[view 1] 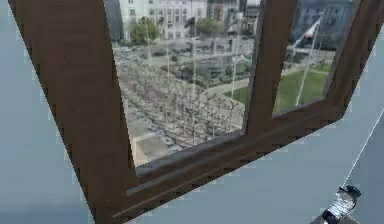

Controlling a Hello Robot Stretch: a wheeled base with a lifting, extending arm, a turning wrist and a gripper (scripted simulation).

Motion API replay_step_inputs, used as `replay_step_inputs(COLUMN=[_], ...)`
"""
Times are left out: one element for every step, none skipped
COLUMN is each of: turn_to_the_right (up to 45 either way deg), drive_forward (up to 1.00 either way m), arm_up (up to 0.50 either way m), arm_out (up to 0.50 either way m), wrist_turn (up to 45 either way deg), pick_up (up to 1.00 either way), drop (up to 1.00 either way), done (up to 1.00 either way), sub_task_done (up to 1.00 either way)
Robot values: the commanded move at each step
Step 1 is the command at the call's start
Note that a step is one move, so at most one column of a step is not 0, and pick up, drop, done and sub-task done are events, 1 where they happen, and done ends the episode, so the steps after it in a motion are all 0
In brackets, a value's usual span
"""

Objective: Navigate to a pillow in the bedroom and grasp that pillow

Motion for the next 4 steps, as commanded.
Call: replay_step_inputs(turn_to_the_right=[45.0,45.0,45.0,15.0], drive_forward=[0.0,0.0,0.0,0.0], arm_up=[0.0,0.0,0.0,0.0], arm_out=[0.0,0.0,0.0,0.0], wrist_turn=[0.0,0.0,0.0,0.0], pick_up=[0.0,0.0,0.0,0.0], drop=[0.0,0.0,0.0,0.0], done=[0.0,0.0,0.0,0.0], sub_task_done=[0.0,0.0,0.0,0.0])
